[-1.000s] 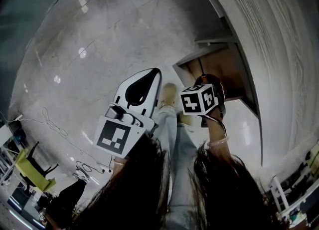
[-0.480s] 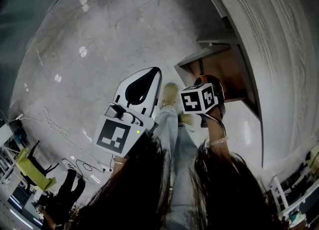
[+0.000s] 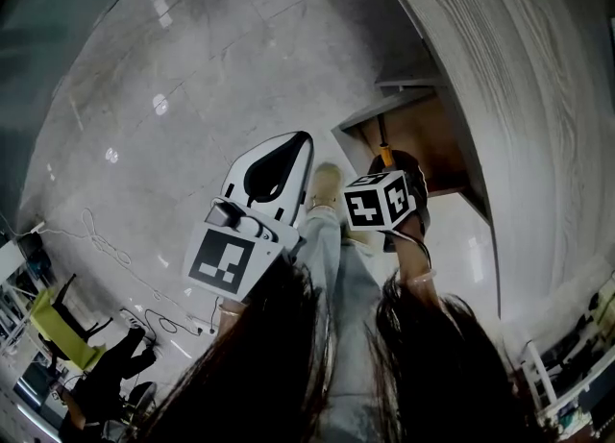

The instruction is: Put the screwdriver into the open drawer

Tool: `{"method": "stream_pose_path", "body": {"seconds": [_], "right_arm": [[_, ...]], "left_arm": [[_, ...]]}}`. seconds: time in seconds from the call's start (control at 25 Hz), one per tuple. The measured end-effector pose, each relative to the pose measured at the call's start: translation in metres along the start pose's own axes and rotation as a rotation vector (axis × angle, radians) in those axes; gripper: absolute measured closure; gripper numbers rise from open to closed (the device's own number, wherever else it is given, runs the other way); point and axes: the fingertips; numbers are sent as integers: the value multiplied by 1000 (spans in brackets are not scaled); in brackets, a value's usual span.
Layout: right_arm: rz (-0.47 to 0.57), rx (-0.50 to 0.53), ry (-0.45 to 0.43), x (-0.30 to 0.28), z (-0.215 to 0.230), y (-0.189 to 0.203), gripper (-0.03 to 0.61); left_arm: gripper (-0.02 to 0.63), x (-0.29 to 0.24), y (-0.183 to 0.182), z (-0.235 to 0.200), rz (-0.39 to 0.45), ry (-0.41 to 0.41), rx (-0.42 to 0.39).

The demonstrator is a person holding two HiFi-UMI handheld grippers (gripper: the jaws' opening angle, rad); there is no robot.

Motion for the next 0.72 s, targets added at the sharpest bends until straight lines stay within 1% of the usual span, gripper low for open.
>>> {"method": "stream_pose_path", "body": {"seconds": [0.32,0.52,0.72], "right_arm": [[56,-21,-1,30,5,5,476],[81,-30,-1,52,-1,14,488],[106,-36,0,69,-8,18,500]], "left_arm": [[597,8,-10,17,16,-6,-1],[597,23,-18,29,31,-12,-4],[597,37,-18,35,31,-16,-10]]}}
Point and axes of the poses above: the fingertips, and each gripper's own axes: x backward along the fingers, z to its right, y out of its underside
